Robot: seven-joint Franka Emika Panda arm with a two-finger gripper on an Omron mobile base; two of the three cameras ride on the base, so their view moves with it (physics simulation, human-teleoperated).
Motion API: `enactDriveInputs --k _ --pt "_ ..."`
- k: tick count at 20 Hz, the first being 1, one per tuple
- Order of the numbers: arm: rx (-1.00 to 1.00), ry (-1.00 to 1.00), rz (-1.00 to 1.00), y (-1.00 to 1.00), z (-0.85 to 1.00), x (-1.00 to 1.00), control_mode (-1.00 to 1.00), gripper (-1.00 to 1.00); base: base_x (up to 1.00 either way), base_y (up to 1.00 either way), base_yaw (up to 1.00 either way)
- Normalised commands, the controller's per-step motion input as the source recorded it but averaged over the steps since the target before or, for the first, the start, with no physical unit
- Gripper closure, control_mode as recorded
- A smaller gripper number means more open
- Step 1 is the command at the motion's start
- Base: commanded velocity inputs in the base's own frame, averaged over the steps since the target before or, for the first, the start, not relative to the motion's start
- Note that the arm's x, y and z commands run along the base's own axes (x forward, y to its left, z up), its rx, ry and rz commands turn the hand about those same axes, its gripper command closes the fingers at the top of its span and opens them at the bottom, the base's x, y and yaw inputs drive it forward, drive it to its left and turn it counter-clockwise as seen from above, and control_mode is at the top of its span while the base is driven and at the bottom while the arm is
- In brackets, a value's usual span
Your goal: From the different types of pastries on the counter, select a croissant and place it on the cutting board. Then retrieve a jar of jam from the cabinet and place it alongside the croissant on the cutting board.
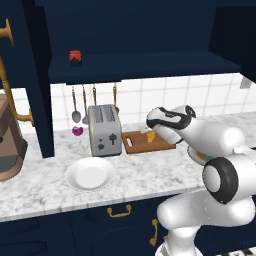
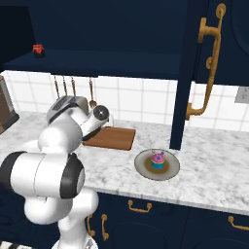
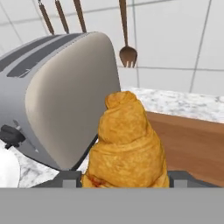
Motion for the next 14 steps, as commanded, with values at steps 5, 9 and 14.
enactDriveInputs --k 5,9,14 --pt "0.00 0.03 0.04 0.01 -0.22 0.33 -1.00 1.00 0.00 0.00 0.00" --pt "0.00 0.03 0.02 0.09 -0.38 0.30 -1.00 1.00 0.00 0.00 0.00" --pt "0.00 0.00 0.01 0.00 -0.20 0.39 -1.00 1.00 0.00 0.00 0.00"
